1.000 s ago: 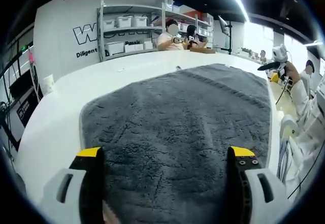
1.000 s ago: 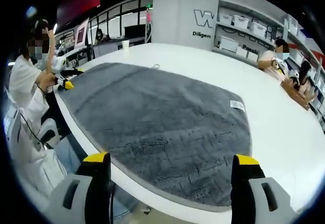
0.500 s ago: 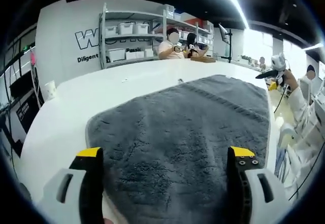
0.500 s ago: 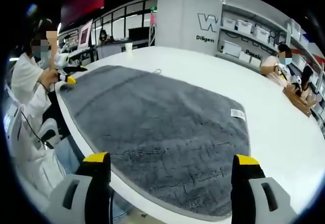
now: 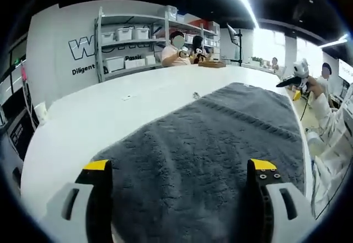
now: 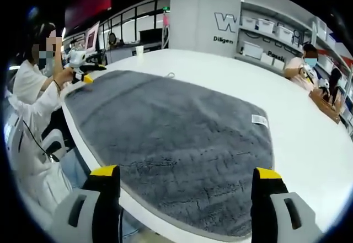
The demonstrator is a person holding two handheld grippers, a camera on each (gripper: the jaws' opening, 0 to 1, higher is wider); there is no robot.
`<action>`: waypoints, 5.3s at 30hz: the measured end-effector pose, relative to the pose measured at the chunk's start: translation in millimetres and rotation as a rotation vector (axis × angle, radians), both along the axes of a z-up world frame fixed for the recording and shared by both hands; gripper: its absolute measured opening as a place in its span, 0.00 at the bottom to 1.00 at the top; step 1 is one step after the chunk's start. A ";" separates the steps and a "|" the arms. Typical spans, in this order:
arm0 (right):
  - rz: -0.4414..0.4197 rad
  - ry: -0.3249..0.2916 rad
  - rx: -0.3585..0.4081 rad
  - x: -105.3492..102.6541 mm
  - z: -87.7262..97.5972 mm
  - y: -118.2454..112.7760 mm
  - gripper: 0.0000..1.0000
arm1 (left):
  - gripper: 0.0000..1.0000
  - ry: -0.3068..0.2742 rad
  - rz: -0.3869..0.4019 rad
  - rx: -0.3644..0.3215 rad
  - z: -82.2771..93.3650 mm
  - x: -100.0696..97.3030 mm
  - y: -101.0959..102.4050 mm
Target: Open the folded towel by lifting each exposed corner and separating the folded layers until the towel lies flat within the target outline without major curled edges
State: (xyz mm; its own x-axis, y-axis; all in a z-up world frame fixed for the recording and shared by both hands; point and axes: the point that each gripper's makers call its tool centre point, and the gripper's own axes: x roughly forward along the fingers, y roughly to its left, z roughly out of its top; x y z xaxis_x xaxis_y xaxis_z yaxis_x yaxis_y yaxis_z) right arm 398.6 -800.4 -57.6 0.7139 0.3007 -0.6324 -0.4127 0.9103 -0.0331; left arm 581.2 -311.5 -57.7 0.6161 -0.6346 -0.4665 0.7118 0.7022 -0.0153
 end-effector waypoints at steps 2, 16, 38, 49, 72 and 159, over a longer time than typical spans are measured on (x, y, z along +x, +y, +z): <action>-0.001 0.002 0.000 -0.4 -0.5 -0.2 0.99 | 0.99 0.005 -0.016 0.008 -3.8 5.2 -2.7; 0.009 0.006 -0.001 -1.2 -0.1 2.2 0.99 | 0.99 0.051 0.020 0.081 -34.8 20.0 8.8; -0.011 0.022 0.005 -7.5 -5.9 -2.7 0.99 | 0.99 0.035 0.034 0.065 -34.3 27.6 19.8; -0.023 0.024 0.016 -9.8 -8.5 -6.6 0.99 | 0.99 0.035 0.035 0.064 -34.4 27.9 21.6; 0.013 -0.007 0.029 4.9 -11.7 -4.5 0.99 | 0.99 0.006 -0.020 0.017 -6.8 -27.9 3.0; 0.003 -0.113 0.024 -71.3 22.6 -5.8 1.00 | 0.99 0.019 0.249 0.033 7.7 -214.3 77.4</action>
State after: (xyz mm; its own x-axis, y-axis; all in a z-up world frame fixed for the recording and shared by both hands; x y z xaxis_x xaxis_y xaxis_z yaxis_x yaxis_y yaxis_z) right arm 327.3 -806.2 -34.9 0.7793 0.3170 -0.5405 -0.4100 0.9103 -0.0573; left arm 366.8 -234.1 -50.0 0.7425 -0.4483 -0.4976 0.5161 0.8565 -0.0015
